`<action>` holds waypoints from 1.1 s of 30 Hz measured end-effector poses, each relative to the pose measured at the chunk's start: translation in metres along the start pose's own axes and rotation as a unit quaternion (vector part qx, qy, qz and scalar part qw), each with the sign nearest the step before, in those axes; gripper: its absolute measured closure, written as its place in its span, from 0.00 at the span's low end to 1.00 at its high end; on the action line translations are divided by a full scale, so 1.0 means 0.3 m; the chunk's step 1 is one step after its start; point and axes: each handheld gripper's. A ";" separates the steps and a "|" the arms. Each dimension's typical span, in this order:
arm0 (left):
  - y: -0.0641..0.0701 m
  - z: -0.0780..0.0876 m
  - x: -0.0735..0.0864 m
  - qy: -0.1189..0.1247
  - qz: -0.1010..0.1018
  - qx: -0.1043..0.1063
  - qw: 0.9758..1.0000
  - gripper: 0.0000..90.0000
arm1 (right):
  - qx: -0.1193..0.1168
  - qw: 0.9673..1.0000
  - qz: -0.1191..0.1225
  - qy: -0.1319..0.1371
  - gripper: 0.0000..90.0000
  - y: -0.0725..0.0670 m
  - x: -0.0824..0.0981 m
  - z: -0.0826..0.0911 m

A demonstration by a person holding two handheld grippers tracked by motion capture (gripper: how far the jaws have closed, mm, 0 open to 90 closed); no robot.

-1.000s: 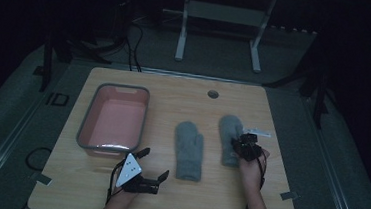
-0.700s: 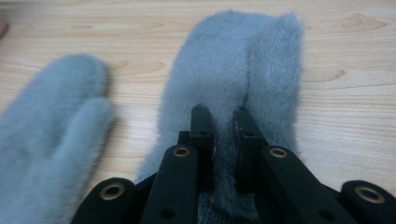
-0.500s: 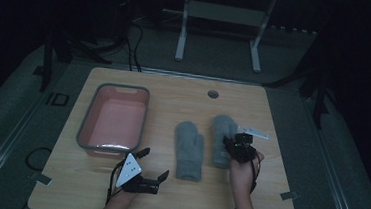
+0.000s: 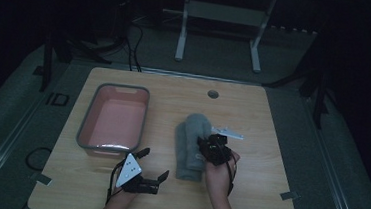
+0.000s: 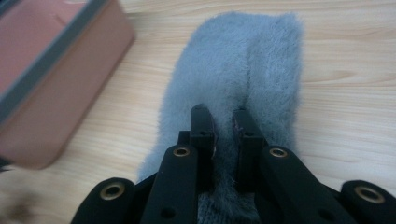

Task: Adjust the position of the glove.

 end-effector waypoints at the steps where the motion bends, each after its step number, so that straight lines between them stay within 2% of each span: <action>1: 0.000 0.000 0.000 0.000 0.000 0.000 1.000 0.01 | 0.001 1.000 0.004 -0.001 0.91 -0.012 0.003 -0.006; 10: 0.000 0.000 0.000 0.000 0.000 0.000 1.000 0.01 | -0.011 1.000 0.001 -0.012 0.91 -0.073 0.026 -0.048; 14: 0.001 0.000 0.000 0.000 -0.002 0.001 1.000 0.01 | 0.004 1.000 0.016 -0.019 0.91 -0.091 0.041 -0.066; 17: 0.001 0.000 0.000 0.000 -0.001 0.001 1.000 0.01 | 0.004 1.000 0.008 -0.029 0.91 -0.077 0.054 -0.086; 21: 0.001 0.000 0.000 0.000 -0.001 0.001 1.000 0.01 | 0.009 0.999 0.010 -0.034 0.90 -0.073 0.073 -0.105; 25: 0.001 0.000 0.000 0.000 -0.001 0.001 1.000 0.01 | 0.007 0.999 0.012 -0.039 0.80 -0.082 0.091 -0.124; 31: 0.001 0.000 0.000 0.000 -0.001 0.001 1.000 0.01 | -0.004 0.999 -0.002 -0.043 0.78 -0.064 0.099 -0.136; 33: 0.001 0.000 0.000 -0.001 -0.002 0.001 1.000 0.01 | -0.009 0.999 -0.003 -0.043 0.70 -0.067 0.100 -0.136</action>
Point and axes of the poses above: each handheld gripper's, and its own axes: z roughly backward along the jaws, x roughly out of its underside, y roughly to its right
